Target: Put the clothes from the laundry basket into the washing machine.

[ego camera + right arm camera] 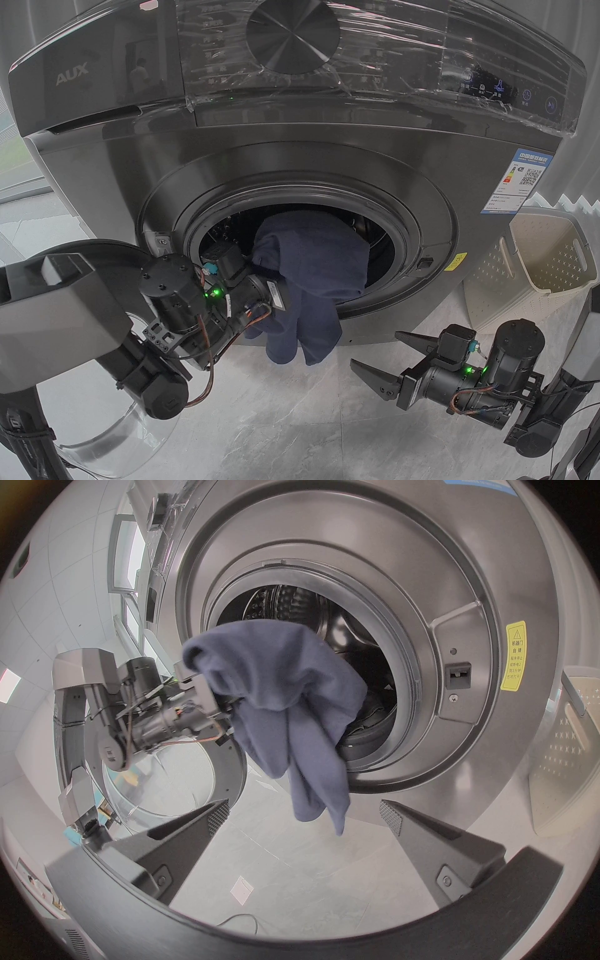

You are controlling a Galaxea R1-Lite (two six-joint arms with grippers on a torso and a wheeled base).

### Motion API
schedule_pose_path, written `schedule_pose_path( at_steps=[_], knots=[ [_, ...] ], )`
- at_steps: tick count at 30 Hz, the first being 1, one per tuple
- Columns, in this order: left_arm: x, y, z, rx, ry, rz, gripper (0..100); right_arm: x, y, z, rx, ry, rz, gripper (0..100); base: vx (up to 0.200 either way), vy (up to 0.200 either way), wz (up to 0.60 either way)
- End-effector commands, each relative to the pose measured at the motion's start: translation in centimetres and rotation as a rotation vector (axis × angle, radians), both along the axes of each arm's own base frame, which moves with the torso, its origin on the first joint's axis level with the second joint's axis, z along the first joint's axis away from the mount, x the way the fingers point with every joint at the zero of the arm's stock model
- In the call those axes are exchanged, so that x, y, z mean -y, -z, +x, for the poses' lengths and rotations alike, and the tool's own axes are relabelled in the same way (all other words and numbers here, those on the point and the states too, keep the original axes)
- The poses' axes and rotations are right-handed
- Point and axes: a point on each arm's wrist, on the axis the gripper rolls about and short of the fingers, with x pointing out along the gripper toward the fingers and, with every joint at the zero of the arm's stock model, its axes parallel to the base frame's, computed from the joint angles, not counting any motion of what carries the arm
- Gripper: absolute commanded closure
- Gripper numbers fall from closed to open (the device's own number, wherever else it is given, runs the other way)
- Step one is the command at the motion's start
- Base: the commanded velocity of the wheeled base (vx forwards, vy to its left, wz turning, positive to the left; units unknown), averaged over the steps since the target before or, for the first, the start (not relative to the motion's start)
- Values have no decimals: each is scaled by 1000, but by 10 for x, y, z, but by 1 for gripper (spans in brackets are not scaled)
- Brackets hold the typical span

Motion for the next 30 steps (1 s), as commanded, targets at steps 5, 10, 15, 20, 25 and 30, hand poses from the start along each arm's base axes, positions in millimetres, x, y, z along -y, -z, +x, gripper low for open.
schedule_pose_path(
  at_steps=[5, 10, 15, 20, 25, 30],
  knots=[
    [14, 27, 31, -16, -19, 4, 100, 0, 0, -2, -3, -5, -3, 0, 0, 0, 0],
    [24, 29, 47, 16, -24, -18, 100, 1, 0, -2, -2, -4, -2, 0, 0, 0, 0],
    [34, 36, 65, 18, -28, -20, 100, 1, -1, -2, -1, -5, 0, 0, 0, 0, 0],
    [31, 42, 85, 16, -57, -19, 100, 1, -1, -2, 1, -5, 2, 0, 0, 0, 0],
    [33, 43, 101, 8, -74, -14, 100, 0, -1, -2, 0, -5, 1, 0, 0, 0, 0],
    [32, 30, 121, 35, -97, -32, 100, 1, 0, -2, -3, -7, -3, 0, 0, 0, 0]
  ],
)
